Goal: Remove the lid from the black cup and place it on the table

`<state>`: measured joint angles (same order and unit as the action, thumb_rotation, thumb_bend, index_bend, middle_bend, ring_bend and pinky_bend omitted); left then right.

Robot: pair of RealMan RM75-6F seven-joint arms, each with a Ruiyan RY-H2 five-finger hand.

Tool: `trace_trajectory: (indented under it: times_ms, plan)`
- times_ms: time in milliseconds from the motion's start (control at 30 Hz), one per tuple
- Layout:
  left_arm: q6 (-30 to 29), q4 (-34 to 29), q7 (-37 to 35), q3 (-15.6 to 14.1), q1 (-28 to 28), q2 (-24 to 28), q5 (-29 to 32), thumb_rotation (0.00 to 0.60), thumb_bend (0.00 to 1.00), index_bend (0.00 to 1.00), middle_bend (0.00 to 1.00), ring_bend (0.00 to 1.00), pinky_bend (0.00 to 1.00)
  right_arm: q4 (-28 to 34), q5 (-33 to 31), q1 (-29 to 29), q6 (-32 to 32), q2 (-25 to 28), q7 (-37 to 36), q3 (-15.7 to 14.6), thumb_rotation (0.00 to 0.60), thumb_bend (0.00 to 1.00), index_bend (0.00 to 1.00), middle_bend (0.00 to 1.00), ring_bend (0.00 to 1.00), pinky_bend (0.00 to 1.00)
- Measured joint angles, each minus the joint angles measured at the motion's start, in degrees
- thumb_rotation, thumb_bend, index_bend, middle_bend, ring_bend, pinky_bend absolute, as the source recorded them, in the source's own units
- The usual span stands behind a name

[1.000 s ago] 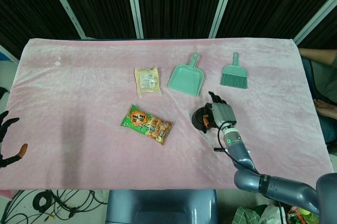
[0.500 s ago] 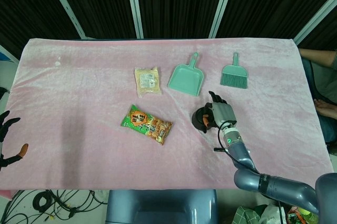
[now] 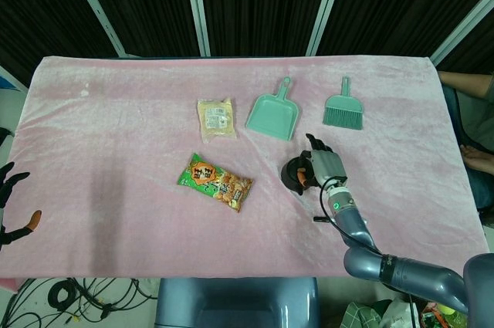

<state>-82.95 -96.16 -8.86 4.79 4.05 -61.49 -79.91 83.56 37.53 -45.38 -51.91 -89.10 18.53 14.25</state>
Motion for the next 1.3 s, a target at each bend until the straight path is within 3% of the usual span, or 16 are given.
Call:
trace_trajectory:
  times_ms: [500,733,1067,1300]
  plan:
    - [-0.1,0.0,0.1,0.0,0.0,0.0,-0.1,0.600,0.34,0.19,0.02,0.00,0.04,3.2,4.4,1.3,-1.5,2.7,-5.4,2.9,0.600,0.31,0.56,0.00,0.06,0.14]
    - [-0.2,0.0,-0.2,0.0,-0.1,0.0,0.0,0.600,0.34,0.19,0.02,0.00,0.05,6.7,7.1,2.8,-2.8,6.4,-6.2,2.9,0.600,0.31,0.56,0.00,0.06,0.14]
    - [-0.2,-0.1,0.3,0.0,0.0,-0.1,-0.1,0.600,0.34,0.19,0.02,0.00,0.05,17.5,13.8,10.0,-7.1,17.8,-6.9,-1.6,0.600,0.31,0.57,0.00,0.06,0.14]
    - [-0.1,-0.1,0.2,0.0,0.0,-0.1,0.1,0.600,0.34,0.19,0.02,0.00,0.05,19.5,18.6,14.5,-8.9,20.6,-9.3,-5.8,0.600,0.31,0.57,0.00,0.06,0.14]
